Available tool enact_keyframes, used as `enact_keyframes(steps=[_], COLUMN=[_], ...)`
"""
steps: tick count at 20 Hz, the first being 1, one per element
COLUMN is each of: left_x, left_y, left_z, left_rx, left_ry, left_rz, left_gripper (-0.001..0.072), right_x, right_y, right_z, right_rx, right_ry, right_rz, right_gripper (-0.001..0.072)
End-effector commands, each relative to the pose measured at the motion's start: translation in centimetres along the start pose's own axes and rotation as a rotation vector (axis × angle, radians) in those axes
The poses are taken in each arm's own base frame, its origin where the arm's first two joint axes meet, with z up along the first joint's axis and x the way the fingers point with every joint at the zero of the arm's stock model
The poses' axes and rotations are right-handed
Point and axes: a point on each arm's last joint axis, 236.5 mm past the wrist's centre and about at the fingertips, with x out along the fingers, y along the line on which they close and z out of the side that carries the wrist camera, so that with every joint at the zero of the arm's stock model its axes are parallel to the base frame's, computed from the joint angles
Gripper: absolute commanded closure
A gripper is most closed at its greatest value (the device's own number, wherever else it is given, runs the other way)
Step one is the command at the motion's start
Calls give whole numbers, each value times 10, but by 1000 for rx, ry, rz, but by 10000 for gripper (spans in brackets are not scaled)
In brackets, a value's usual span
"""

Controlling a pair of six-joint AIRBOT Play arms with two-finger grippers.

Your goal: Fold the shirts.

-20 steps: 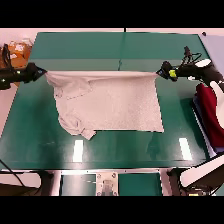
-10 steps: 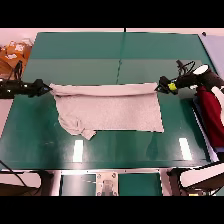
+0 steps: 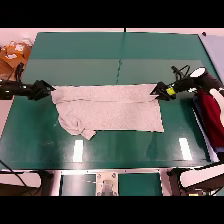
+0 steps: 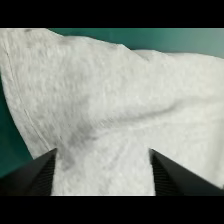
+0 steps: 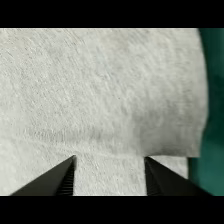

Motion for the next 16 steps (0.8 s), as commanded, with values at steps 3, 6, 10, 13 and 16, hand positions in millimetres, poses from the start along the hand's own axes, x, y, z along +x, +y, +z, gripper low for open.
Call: enact_keyframes(steps=[3, 6, 10, 13, 16], left_x=[-41, -55, -70, -56, -14], left_y=[-18, -24, -34, -44, -46], left_z=[-23, -39, -119, -182, -241], left_rx=[-59, -62, -107, -215, -333], left_ry=[194, 208, 128, -30, 7], left_rz=[37, 79, 179, 155, 56], left_gripper=[687, 688, 688, 687, 421], right_x=[-49, -64, -64, -45, -19], right_y=[-22, -30, -32, -23, -23], right_z=[-24, -43, -103, -157, -188], right_rx=[69, 86, 162, 235, 311], right_ry=[94, 63, -55, -165, -166], right_rz=[28, 21, 6, 80, 148], right_gripper=[699, 699, 700, 698, 563])
